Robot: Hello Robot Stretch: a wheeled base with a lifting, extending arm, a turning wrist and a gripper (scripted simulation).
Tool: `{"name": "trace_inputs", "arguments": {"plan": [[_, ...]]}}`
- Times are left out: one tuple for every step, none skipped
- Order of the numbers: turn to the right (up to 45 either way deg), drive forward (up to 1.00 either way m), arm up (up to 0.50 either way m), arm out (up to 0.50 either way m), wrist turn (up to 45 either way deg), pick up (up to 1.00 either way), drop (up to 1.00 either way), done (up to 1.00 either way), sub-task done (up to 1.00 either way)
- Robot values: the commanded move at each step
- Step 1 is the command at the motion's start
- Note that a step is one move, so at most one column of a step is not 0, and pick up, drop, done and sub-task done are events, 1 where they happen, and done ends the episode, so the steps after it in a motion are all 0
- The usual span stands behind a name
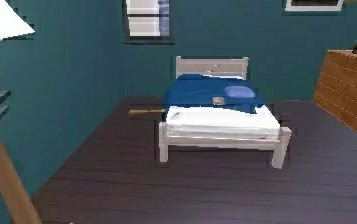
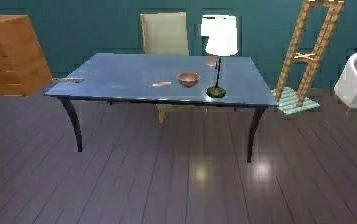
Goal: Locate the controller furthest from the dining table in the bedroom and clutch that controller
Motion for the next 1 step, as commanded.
{"name": "trace_inputs", "arguments": {"plan": [[45.0,0.0,0.0,0.0,0.0,0.0,0.0,0.0,0.0]]}}
